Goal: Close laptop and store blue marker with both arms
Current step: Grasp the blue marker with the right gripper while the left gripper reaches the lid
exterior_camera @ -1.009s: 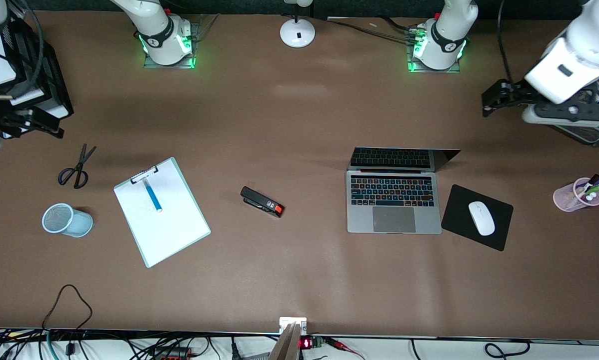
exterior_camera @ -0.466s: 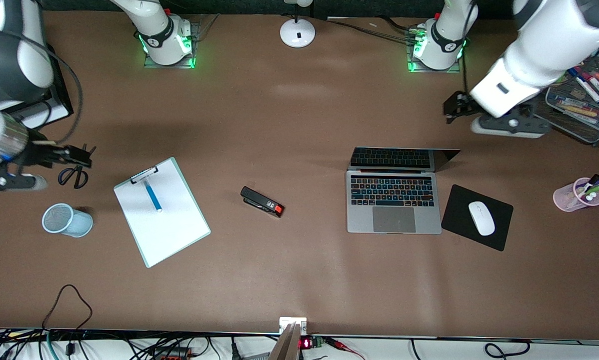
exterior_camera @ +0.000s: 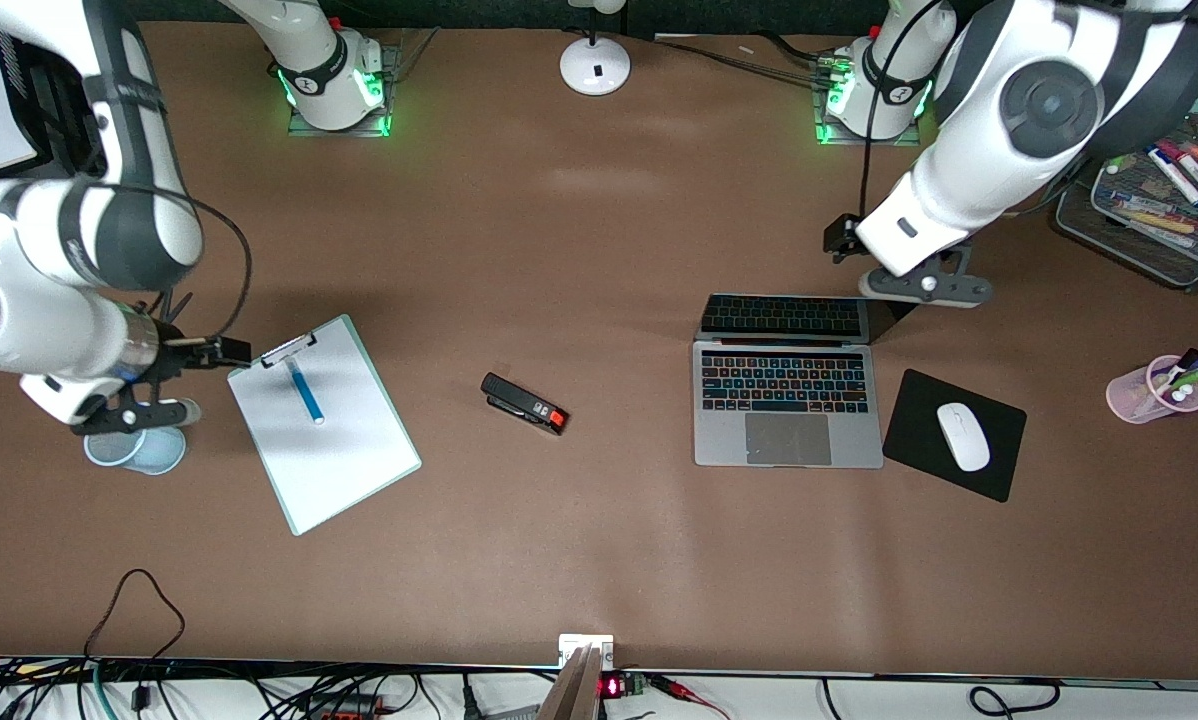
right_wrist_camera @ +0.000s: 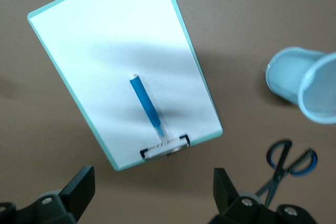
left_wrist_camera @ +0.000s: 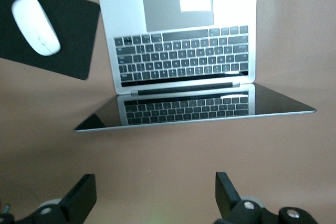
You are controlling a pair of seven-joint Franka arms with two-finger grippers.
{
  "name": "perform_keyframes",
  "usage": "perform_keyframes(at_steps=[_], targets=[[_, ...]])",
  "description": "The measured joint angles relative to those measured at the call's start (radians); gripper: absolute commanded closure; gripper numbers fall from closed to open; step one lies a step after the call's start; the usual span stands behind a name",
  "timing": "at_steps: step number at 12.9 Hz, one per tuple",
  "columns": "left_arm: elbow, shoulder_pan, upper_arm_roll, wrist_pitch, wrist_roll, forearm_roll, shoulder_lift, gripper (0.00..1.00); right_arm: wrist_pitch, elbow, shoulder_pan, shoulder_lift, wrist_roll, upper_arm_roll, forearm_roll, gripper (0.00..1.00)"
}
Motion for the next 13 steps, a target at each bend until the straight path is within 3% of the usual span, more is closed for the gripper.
perform_keyframes(at_steps=[10,13], targets=[[-0.08,-0.003,-0.011,-0.027,-0.008,0.005,0.091,0.0,0.143,0.002,0.023,0.19,-0.217,0.001,0.004,0.0],[-0.078,-0.003,-0.01,-0.017,-0.008,0.067,0.122,0.0,0.192,0.002,0.03,0.227,-0.22,0.018,0.004,0.07]])
